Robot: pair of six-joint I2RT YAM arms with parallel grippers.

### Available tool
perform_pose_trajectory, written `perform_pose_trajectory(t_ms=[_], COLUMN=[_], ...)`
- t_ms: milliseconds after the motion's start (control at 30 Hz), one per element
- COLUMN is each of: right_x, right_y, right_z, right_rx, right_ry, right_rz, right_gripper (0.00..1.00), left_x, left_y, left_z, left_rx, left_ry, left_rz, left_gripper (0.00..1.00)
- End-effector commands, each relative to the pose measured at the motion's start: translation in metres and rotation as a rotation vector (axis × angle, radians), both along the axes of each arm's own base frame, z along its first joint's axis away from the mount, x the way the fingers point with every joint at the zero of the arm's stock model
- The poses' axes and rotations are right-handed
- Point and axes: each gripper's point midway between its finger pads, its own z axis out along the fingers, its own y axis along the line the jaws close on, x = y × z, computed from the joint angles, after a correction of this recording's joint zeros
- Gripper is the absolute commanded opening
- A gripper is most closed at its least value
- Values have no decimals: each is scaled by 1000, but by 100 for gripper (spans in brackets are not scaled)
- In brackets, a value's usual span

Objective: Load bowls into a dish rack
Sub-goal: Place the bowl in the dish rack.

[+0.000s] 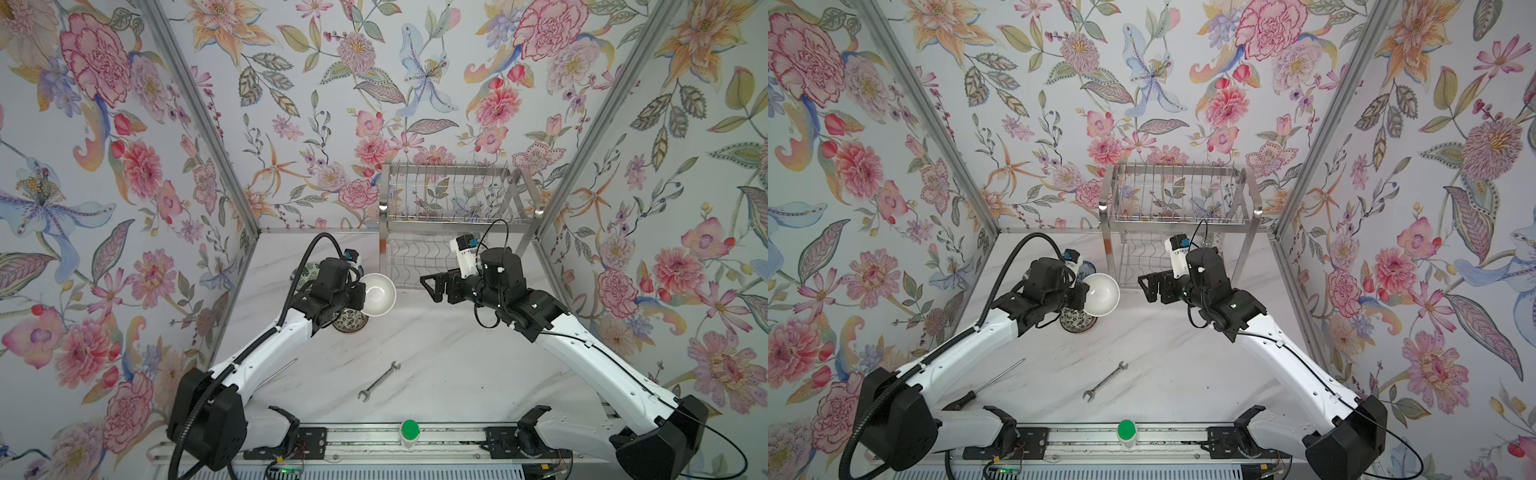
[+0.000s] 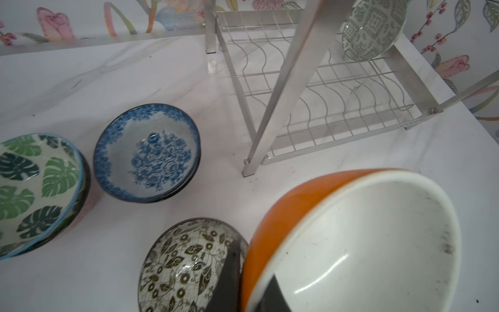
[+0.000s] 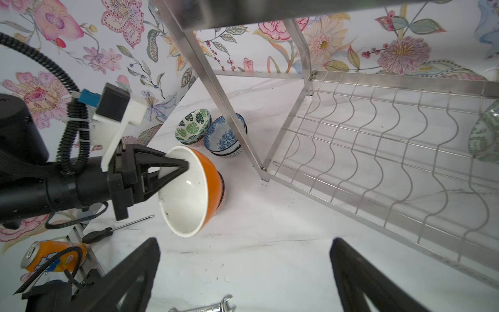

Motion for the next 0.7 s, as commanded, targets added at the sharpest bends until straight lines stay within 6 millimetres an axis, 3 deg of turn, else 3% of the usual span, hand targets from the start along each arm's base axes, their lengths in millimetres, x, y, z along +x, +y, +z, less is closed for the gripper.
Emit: perform_pose_trajectory(t_ms=[0, 100, 233, 367, 533, 667], right_x=[8, 10, 17, 25, 32, 36], right_y=[9, 16, 11, 5, 2, 3], right_z=[-16, -28, -40, -49, -57, -60], right_rx=[-29, -57, -114, -148, -165, -164], right_ry=[25, 46, 56, 57, 64, 69], right_rz=[-41, -60, -122, -171, -205, -210], right_gripper=[97, 92, 84, 74, 49, 40], left_x=[20, 24, 26, 23, 18, 15], left_y=[-42, -67, -86, -97, -105, -108], left_z=[57, 61, 63, 61, 60, 59], left_rx=[-127, -133, -133, -144, -148, -151], left_ry=[-146, -155, -159, -151, -144, -144], left_rz=[-39, -72, -101, -132, -153, -165], left_gripper=[0, 0, 0, 0, 0, 0])
